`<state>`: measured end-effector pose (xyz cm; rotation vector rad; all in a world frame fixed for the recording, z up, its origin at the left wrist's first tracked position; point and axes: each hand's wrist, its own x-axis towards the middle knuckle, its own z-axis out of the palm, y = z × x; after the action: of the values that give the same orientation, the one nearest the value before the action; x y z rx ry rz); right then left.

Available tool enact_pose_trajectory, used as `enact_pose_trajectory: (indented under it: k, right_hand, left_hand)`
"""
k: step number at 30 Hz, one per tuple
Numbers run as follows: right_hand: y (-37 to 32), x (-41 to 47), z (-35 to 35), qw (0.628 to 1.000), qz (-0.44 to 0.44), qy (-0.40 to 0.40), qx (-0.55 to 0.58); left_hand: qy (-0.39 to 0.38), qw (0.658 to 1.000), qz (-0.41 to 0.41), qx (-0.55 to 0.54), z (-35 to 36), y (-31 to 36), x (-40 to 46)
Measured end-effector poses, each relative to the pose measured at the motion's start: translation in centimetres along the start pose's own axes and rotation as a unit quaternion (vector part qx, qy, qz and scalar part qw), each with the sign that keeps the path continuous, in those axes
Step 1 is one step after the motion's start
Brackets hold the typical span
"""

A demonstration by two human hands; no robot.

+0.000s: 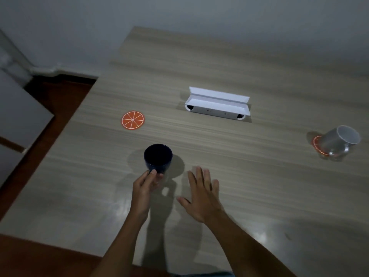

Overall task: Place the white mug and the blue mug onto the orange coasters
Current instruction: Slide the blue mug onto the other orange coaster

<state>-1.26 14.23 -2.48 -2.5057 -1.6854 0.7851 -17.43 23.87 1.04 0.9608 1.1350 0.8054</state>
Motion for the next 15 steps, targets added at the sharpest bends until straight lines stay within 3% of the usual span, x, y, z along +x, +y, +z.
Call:
enact_pose_trajectory:
  k: [9,15]
  right_hand:
    - [-2.3,1.7,2.2,1.000,0.021,-0.006,-0.017]
    - [-2.3,2.0,2.1,1.000,0.023,-0.003,-0.008]
  left_hand:
    - [0.051,0.998,0.029,-0.018,-2.4,3.4,6.5]
    - [0.087,0.993,0.003,-0.077,-2.3,4.3,11.0]
